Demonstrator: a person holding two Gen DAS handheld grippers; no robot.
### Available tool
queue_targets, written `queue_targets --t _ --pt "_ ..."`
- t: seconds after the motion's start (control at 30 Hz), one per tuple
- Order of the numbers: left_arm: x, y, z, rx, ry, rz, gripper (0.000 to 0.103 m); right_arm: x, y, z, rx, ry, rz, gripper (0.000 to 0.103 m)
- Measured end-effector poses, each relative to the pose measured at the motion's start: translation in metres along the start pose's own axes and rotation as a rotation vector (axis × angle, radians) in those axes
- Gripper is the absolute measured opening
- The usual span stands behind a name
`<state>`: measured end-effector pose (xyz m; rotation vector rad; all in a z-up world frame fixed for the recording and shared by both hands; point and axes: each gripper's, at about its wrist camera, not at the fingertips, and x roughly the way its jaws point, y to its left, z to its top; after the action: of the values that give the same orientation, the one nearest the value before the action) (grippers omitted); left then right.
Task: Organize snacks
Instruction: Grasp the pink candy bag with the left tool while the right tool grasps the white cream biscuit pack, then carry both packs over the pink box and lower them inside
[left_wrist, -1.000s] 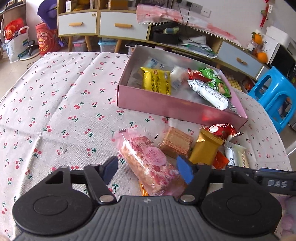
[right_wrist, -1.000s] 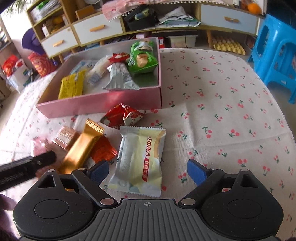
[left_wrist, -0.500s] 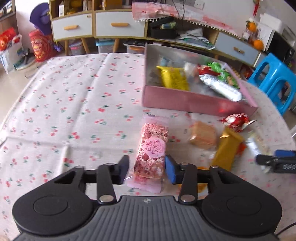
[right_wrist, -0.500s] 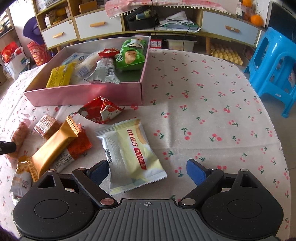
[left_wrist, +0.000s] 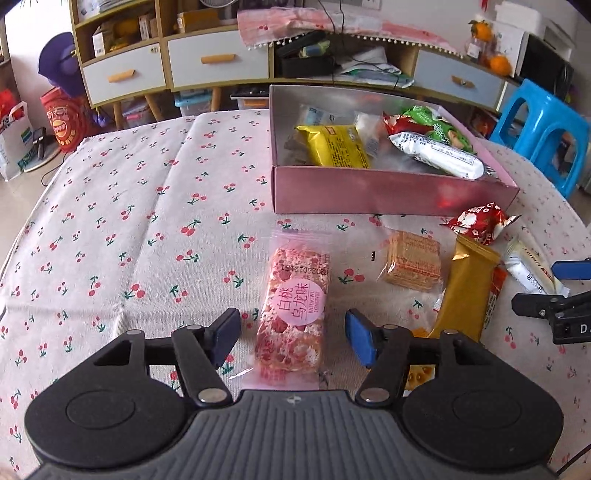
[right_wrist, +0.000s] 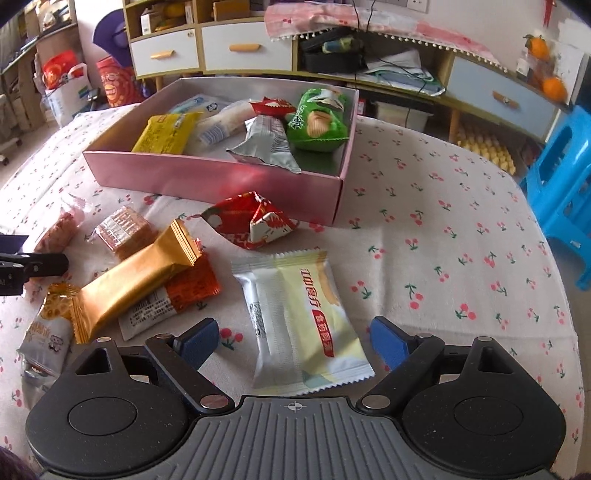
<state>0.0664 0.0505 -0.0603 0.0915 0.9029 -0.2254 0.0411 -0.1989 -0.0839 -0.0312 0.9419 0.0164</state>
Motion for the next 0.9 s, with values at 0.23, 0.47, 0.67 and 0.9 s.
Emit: queue_targets --t 0.23,0.47,0.67,0.9 --pt "-0.001 0.001 0.003 -0.023 0.013 -0.003 0.036 -0.003 0.001 0.005 0.006 -0.002 0.039 0.051" --pt "-0.006 0.005 0.007 -0.067 0.044 -0.040 0.030 -0.007 -0.003 0.011 0.064 0.051 0.048 0.048" --pt "-0.018 0.004 0.012 -0.094 0.046 -0.082 0.030 -0.018 -0.015 0.014 0.170 0.086 0.084 0.047" --pt "-0.035 0.001 0.020 -0.146 0.018 -0.145 0.030 -0.042 -0.027 0.019 0.309 0.089 0.168 0.047"
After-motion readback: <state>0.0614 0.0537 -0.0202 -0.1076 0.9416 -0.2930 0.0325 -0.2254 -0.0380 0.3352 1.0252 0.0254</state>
